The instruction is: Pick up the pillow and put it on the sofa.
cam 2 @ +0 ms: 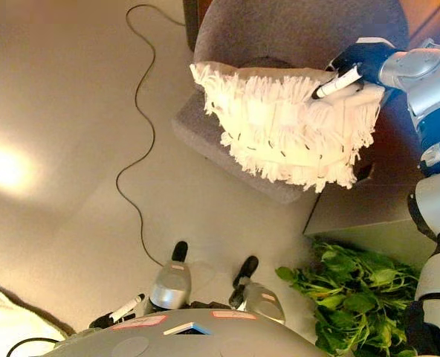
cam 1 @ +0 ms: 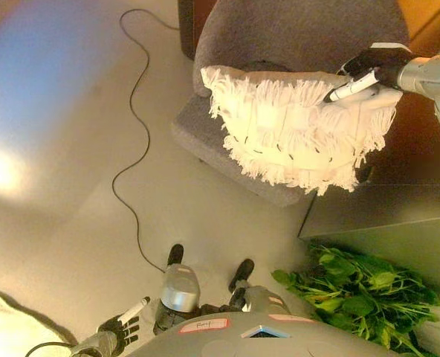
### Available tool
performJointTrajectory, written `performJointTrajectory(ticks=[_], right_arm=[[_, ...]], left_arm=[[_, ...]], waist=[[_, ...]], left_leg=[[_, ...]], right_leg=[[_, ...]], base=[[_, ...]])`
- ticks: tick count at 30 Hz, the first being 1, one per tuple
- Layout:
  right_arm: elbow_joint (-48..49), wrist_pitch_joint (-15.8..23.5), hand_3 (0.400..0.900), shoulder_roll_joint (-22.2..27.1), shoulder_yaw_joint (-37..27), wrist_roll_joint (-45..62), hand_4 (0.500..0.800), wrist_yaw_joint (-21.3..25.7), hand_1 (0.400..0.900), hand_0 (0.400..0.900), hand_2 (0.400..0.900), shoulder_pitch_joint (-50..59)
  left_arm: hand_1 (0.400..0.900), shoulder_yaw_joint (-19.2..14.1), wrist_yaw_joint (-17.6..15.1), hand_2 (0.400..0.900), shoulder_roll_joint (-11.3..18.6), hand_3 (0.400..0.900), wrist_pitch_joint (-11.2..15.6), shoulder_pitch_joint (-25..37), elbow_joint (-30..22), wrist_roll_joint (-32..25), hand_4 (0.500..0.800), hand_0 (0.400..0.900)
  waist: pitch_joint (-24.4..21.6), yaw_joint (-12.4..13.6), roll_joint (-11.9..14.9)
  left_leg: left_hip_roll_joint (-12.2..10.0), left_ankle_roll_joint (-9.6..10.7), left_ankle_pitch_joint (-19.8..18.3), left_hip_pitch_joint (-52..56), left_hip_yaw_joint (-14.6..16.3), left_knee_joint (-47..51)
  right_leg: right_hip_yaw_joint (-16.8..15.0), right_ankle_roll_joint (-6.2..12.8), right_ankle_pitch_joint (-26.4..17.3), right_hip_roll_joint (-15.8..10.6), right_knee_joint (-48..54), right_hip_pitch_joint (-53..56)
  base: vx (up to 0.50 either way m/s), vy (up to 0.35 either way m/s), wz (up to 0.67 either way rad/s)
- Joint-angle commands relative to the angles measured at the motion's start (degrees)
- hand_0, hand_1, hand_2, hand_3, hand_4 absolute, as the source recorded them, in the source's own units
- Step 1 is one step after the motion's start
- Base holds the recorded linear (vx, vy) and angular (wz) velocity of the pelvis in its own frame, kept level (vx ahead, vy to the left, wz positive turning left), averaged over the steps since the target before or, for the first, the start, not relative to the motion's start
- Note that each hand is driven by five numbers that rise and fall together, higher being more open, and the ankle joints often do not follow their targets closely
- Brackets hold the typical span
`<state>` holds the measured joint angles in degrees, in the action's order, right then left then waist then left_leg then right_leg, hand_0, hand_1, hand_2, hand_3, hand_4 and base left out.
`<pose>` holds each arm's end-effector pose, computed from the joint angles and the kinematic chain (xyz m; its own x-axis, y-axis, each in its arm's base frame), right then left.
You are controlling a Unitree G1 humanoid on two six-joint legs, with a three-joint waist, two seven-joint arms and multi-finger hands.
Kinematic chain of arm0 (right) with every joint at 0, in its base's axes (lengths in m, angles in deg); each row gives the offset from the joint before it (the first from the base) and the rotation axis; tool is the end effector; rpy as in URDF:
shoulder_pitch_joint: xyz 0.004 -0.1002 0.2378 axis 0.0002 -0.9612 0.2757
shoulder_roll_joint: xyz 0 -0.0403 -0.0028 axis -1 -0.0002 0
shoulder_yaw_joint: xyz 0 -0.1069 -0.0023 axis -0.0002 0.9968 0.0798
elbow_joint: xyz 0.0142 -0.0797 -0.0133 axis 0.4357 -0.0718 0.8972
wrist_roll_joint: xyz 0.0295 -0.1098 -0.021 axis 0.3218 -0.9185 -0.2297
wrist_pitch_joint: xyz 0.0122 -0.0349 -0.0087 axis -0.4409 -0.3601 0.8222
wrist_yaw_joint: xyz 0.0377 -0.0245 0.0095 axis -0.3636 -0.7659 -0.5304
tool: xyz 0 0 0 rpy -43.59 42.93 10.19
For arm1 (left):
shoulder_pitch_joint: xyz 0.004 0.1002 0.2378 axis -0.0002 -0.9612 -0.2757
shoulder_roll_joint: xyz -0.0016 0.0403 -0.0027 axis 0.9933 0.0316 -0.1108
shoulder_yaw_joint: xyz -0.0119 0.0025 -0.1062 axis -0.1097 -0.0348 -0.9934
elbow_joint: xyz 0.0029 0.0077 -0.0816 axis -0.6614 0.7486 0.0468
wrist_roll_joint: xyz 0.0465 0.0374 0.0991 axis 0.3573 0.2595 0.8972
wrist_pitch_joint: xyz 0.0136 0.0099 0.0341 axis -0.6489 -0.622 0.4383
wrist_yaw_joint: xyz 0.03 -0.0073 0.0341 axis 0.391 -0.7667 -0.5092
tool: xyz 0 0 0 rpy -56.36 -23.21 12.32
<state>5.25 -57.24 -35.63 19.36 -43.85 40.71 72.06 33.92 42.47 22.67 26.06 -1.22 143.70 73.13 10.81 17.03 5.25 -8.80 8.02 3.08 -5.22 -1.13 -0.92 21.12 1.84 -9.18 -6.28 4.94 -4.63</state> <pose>0.3600 -0.3070 0.2433 0.9035 -0.1192 -0.4118 -0.2479 0.6383 -0.7288 0.0078 0.2893 -0.1218 0.1274 0.1845 -0.9745 -0.3382 0.9318 0.1322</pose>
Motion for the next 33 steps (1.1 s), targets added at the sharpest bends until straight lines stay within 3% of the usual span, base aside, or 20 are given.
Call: performJointTrajectory(ticks=[1, 8, 18, 27, 33], right_arm=[[-5.99, -3.75, 0.9, 3.88, 2.24, -1.19, 0.8, 11.16, 0.9, 0.9, 0.9, 21.44], [-9.62, -9.87, 0.9, 5.55, 3.44, -1.72, 0.8, 13.66, 0.9, 0.9, 0.9, 24.39], [-10.9, -12.19, 0.9, 7.33, 6.93, -4.99, 0.8, 16.51, 0.9, 0.9, 0.9, 27.18], [-12.0, -12.11, 0.9, 8.98, 5.77, -4.8, 0.8, 15.77, 0.9, 0.9, 0.9, 25.12], [-11.31, -7.57, 0.9, 10.79, -0.75, 0.82, 0.8, 13.33, 0.9, 0.9, 0.9, 17.36]], left_arm=[[0.9, 3.78, 1.07, 0.9, 4.52, 0.9, 1.08, -1.01, 1.44, -1.58, 0.8, 0.9], [0.9, 4.92, -2.05, 0.9, 4.43, 0.9, -2.34, 2.19, 1.19, -4.76, 0.8, 0.9], [0.9, 5.68, -0.21, 0.9, 4.71, 0.9, -3.86, 2.51, 0.28, -5.79, 0.8, 0.9], [0.9, 5.83, 1.38, 0.9, 4.56, 0.9, -3.43, 2.02, 0.89, -5.33, 0.8, 0.9], [0.9, 4.95, 2.28, 0.9, 3.92, 0.9, -2.41, 1.45, 2.09, -3.93, 0.8, 0.9]], waist=[[1.85, 0.8, 1.54], [1.61, 0.15, 1.94], [0.71, -0.25, 1.02], [-0.65, -0.81, 0.79], [-2.55, -1.73, 0.57]], left_leg=[[-2.49, 1.14, -1.04, -1.69, 0.18, 1.04], [-3.36, 1.45, -0.85, -1.97, 0.32, 1.11], [-3.54, 1.78, -0.61, -2.21, 0.36, 0.97], [-3.29, 1.7, -1.22, -1.35, 0.87, 0.89], [-2.8, 1.53, -1.83, 0.38, 1.89, 1.46]], right_leg=[[-1.61, 4.73, 6.58, -1.8, 0.06, 3.82], [-1.83, 4.52, 6.8, -1.42, 0.06, 3.43], [-1.83, 4.24, 7.12, -1.56, 0.06, 3.17], [-2.14, 4.49, 7.45, -2.08, 0.06, 3.6], [-2.15, 4.91, 7.64, -2.58, 0.06, 4.42]], base=[[-0.07, -0.017, 0.02], [0.02, -0.058, -0.02], [0.0, -0.003, 0.0], [0.0, 0.026, -0.02], [0.02, 0.056, -0.05]])
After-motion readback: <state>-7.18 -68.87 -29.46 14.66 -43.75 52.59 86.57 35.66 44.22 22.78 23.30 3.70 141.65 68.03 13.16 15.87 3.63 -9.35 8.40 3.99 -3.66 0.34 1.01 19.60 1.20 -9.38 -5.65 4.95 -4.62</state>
